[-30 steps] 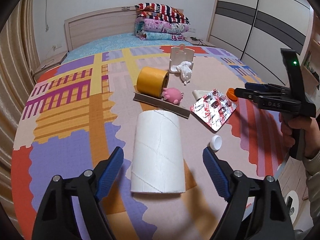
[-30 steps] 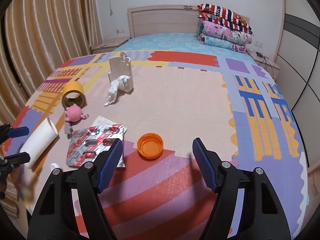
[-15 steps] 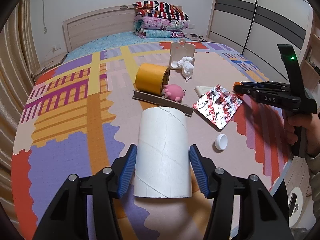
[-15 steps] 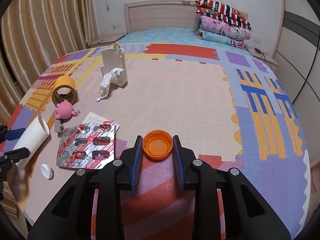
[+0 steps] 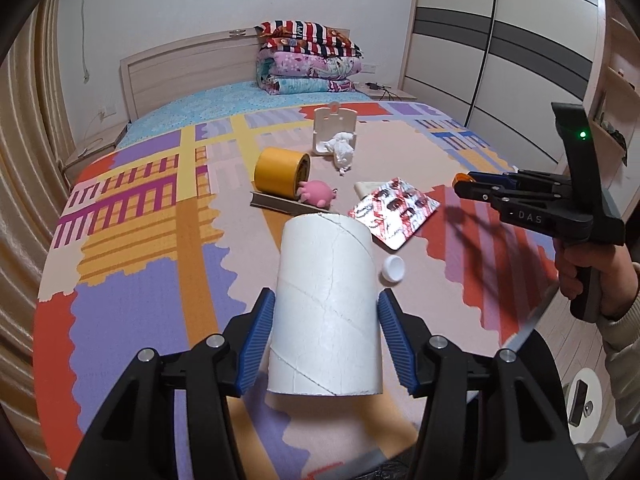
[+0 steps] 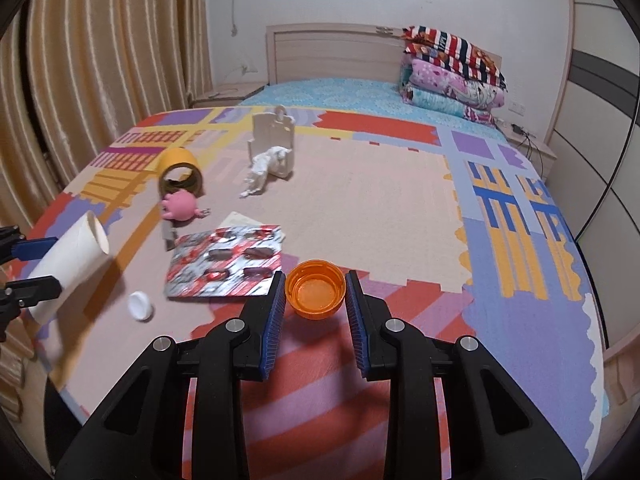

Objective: Collect trash
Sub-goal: 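Carry the cap and tube over the black bin and open both grippers, then raise both tools back over the mat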

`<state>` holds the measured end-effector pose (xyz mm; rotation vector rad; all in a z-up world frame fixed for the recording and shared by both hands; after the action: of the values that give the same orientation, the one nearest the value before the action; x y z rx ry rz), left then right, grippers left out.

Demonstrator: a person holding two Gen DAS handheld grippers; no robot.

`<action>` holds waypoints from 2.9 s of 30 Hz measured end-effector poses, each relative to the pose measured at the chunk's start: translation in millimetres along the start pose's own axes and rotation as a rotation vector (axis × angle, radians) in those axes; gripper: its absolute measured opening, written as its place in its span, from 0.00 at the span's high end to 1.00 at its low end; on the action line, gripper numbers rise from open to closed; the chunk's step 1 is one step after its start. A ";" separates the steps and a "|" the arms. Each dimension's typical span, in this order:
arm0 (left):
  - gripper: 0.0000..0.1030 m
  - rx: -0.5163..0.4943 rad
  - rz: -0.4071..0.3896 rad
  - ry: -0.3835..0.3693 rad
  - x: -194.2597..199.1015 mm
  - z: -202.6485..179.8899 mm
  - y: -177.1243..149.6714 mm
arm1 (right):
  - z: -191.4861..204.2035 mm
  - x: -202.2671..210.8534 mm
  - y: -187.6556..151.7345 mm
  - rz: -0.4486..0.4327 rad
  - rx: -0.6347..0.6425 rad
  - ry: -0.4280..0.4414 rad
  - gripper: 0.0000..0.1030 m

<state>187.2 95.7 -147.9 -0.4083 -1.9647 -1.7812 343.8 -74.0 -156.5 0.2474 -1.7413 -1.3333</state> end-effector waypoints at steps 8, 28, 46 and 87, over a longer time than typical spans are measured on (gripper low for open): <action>0.50 0.010 -0.050 -0.044 40.5 -20.1 -7.9 | 22.0 56.9 -2.2 -0.062 0.014 0.055 0.71; 0.50 -0.081 0.064 -0.213 92.6 -95.9 -98.0 | 117.9 127.1 -107.1 0.051 0.060 0.277 0.71; 0.49 -0.052 0.356 -0.259 26.9 -112.9 -219.7 | 131.3 102.9 -200.5 0.295 0.062 0.305 0.71; 0.38 -0.020 0.240 -0.182 59.7 -77.3 -176.5 | 145.8 102.6 -202.9 0.353 -0.017 0.407 0.53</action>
<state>57.4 -6.9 -263.2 -0.8028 -1.9243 -1.6612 106.7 -121.5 -276.8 0.1757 -1.3547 -0.9625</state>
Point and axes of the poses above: each gripper's, at about its wrist camera, not at the fingertips, and x roughly against the way its jaws point, z to its left, y to its top, the point moved 7 cm from there along -x, roughly the way its jaws point, and after that the axes turned 15 degrees about -z, right-handed, at the moved point
